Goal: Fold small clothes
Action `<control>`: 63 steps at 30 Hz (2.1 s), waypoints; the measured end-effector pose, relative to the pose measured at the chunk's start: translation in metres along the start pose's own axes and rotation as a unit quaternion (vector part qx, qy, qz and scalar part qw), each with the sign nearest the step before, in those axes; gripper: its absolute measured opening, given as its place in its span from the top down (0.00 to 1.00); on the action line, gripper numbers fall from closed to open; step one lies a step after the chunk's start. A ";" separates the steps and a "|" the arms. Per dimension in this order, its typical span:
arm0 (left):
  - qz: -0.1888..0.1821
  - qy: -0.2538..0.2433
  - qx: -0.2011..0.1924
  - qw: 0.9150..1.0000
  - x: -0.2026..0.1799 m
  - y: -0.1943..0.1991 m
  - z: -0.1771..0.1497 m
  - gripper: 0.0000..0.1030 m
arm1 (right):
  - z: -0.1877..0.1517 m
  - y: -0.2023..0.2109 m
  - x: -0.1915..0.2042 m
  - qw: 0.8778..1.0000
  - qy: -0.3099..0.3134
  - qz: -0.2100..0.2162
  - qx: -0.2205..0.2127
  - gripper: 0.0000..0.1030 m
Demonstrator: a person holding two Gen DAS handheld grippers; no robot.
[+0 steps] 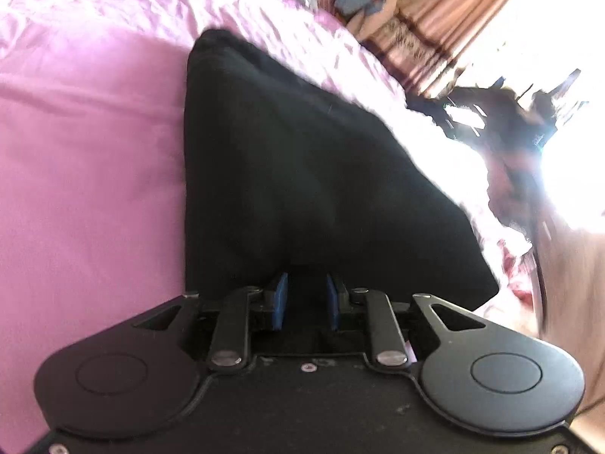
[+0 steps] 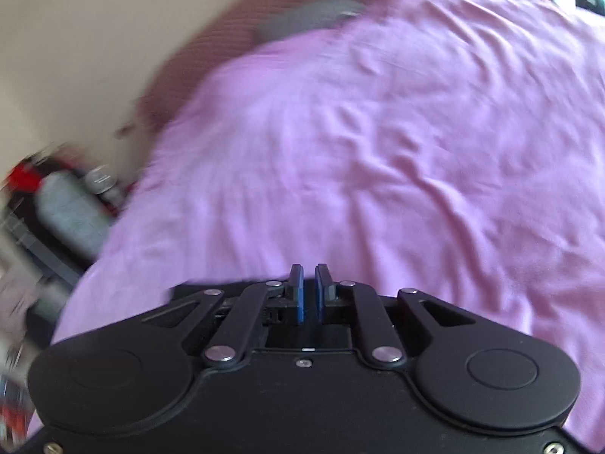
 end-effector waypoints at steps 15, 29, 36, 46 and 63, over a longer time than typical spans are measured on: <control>0.002 0.015 -0.002 1.000 -0.004 -0.004 -0.009 0.63 | -0.131 0.042 0.009 0.996 0.036 -0.074 0.036 0.84; -0.048 0.013 -0.091 0.995 0.011 -0.046 0.141 0.56 | -0.062 0.037 0.038 0.998 -0.021 0.044 -0.033 0.58; -0.036 0.039 -0.084 0.995 0.047 -0.118 0.201 0.56 | -0.023 -0.051 -0.004 0.996 -0.069 0.040 0.029 0.51; 0.032 0.062 -0.032 0.997 0.086 -0.182 0.231 0.54 | -0.026 -0.083 -0.042 0.994 -0.099 -0.024 0.042 0.67; -0.118 0.087 -0.067 0.987 0.022 0.062 0.034 0.51 | -0.128 0.123 0.047 0.999 0.019 0.036 -0.014 0.47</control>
Point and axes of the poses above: each gripper's, at about its wrist camera, not at the fingertips, and y roughly against the way its jaws point, x to its left, z to its top, the point moved 1 cm from there along -y, roughly the way its jaws point, and after that the axes turned 7 degrees about z, right-handed, at the moved point
